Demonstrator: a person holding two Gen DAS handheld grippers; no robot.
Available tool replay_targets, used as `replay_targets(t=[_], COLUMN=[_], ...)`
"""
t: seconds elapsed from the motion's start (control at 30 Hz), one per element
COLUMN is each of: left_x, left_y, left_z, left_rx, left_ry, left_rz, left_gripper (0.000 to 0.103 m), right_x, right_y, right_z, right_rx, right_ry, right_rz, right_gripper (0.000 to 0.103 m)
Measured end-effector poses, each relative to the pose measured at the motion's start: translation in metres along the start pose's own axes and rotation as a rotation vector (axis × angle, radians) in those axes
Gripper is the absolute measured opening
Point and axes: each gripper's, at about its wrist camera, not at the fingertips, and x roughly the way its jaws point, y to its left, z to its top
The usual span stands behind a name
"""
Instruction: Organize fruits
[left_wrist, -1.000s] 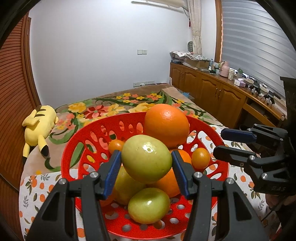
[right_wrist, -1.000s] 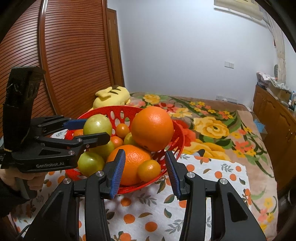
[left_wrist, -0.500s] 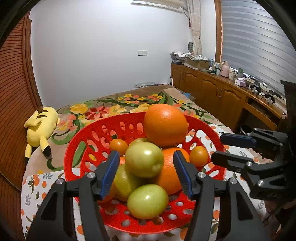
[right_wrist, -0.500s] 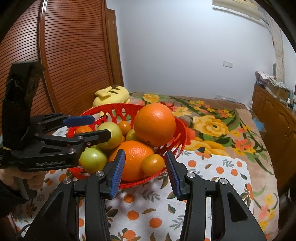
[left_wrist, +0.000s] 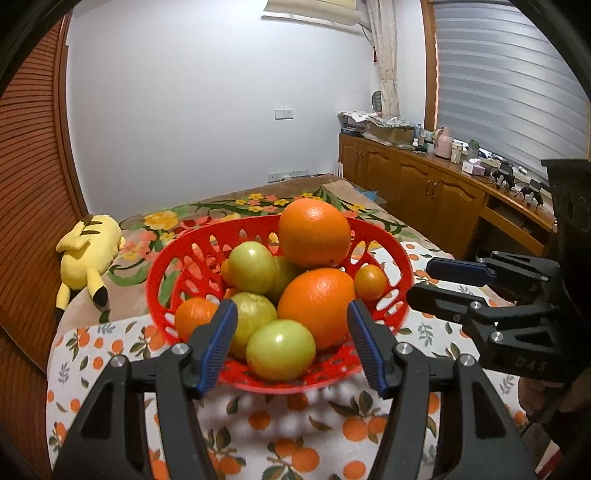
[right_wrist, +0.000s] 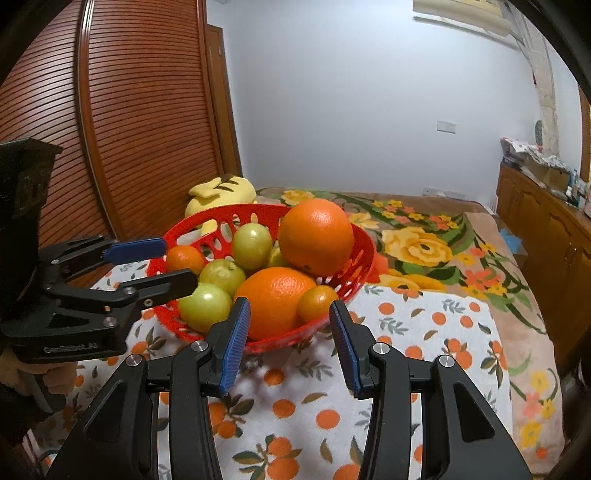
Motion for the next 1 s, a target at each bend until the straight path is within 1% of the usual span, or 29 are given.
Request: replay_targets(t=[0.03, 0.1, 0.23, 0.33, 0.4, 0.43, 0.53, 0.67, 0.7, 0.73, 0.8, 0.9, 1.0], left_x=[-0.004, -0.011, -0.029, -0.044, -0.053, -0.058, -0.072, -0.089, -0.093, -0.096, -0.105, -0.116, -0.124], left_y=[0.000, -0.001, -0.002, -0.004, -0.004, -0.005, -0.008, -0.011, -0.012, -0.012, -0.014, -0.017, -0.018], left_z=[-0.002, -0.004, -0.007, -0.008, -0.009, -0.009, -0.010, -0.011, -0.011, -0.011, -0.011, -0.010, -0.009], left_rx=[-0.004, -0.004, -0.010, -0.016, -0.017, -0.018, -0.011, -0.008, -0.009, -0.011, -0.013, -0.004, -0.006], left_ry=[-0.002, -0.004, -0.022, -0.049, -0.060, -0.067, -0.087, -0.120, -0.126, -0.132, -0.150, -0.170, -0.176], left_rz=[0.001, 0.004, 0.010, 0.014, 0.016, 0.018, 0.025, 0.041, 0.037, 0.034, 0.034, 0.038, 0.047], left_gripper=[0.061, 0.061, 0.062, 0.065, 0.066, 0.066, 0.071, 0.072, 0.074, 0.076, 0.084, 0.091, 0.094], right_x=[-0.002, -0.008, -0.018, -0.030, -0.036, -0.040, -0.052, -0.067, -0.072, -0.075, -0.082, -0.091, -0.098], right_y=[0.002, 0.006, 0.011, 0.015, 0.017, 0.018, 0.022, 0.026, 0.026, 0.027, 0.027, 0.028, 0.027], right_z=[-0.001, -0.004, -0.008, -0.011, -0.011, -0.012, -0.011, -0.011, -0.010, -0.010, -0.009, -0.009, -0.009], right_rx=[0.000, -0.002, 0.005, 0.009, 0.009, 0.007, -0.002, -0.003, 0.003, 0.006, 0.006, 0.012, 0.019], right_ry=[-0.002, -0.006, -0.018, -0.032, -0.046, -0.055, -0.088, -0.129, -0.137, -0.142, -0.153, -0.174, -0.184], right_rz=[-0.003, -0.012, -0.024, -0.032, -0.045, -0.053, -0.079, -0.102, -0.100, -0.102, -0.111, -0.125, -0.133], right_gripper=[0.045, 0.050, 0.054, 0.058, 0.064, 0.069, 0.076, 0.086, 0.089, 0.090, 0.090, 0.093, 0.095])
